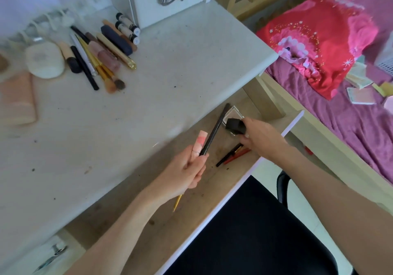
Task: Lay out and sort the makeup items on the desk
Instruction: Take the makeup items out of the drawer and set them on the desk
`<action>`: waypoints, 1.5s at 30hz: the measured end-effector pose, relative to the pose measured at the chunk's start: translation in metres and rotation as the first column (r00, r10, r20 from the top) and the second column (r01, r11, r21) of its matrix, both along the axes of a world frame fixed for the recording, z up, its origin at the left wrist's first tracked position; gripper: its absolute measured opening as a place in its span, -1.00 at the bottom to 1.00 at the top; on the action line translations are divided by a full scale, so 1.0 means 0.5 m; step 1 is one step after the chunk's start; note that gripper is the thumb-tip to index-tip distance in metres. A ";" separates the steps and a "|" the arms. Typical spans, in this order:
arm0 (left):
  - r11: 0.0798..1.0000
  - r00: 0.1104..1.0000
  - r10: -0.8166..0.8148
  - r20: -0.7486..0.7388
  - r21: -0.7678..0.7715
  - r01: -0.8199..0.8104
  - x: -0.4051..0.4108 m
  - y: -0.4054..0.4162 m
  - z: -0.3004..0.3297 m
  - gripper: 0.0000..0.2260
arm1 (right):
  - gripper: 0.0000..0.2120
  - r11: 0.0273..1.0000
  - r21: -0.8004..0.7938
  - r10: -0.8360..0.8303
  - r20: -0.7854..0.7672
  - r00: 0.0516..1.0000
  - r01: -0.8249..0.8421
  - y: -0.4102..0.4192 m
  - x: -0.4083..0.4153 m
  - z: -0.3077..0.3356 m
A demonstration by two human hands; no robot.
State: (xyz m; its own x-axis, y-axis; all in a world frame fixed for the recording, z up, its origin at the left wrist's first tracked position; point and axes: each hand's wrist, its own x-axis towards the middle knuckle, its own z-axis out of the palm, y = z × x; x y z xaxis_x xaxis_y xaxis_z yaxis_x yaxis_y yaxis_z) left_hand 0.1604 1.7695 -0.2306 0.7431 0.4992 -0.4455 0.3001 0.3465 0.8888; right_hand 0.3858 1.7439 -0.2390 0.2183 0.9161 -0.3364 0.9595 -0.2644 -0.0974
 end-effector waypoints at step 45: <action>0.693 0.707 0.706 0.041 -0.249 -0.677 -0.515 0.267 0.167 -0.89 | -0.65 0.863 0.276 -0.096 -0.732 0.675 0.423 0.368 -0.633 0.172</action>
